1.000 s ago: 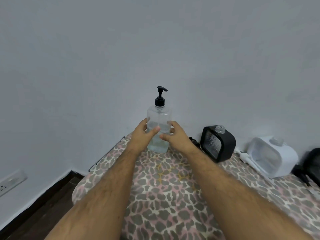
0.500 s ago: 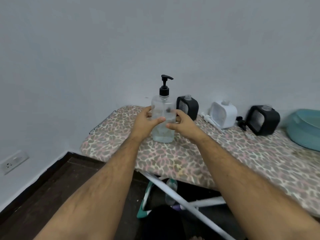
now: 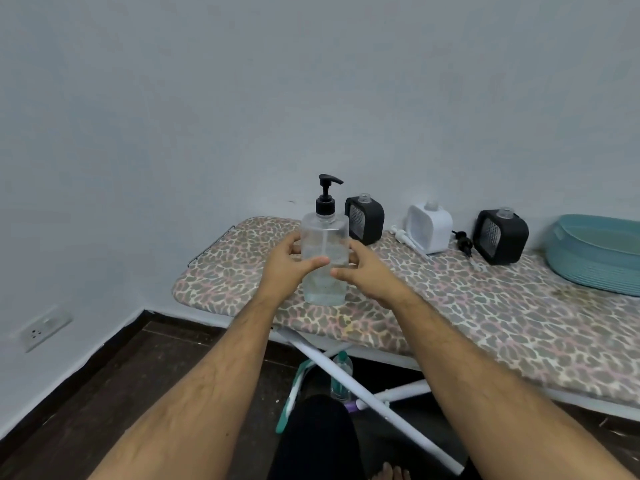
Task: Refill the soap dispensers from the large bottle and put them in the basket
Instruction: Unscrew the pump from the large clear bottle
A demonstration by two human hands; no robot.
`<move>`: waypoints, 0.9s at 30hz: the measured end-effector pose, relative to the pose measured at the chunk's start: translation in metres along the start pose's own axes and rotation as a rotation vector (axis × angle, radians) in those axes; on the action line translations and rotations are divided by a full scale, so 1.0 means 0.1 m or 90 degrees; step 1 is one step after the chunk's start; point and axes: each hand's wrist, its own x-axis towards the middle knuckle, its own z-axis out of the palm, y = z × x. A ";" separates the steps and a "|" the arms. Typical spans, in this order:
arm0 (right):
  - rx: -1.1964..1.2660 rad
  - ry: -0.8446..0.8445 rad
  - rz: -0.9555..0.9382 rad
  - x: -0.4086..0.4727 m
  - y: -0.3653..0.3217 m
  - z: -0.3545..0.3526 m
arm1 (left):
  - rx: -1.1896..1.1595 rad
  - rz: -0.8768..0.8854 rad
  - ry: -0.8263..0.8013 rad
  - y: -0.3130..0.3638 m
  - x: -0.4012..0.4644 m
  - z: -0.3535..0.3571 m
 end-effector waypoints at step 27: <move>-0.251 0.114 -0.074 0.24 -0.44 0.14 | -0.094 0.073 -0.109 0.63 0.43 -0.17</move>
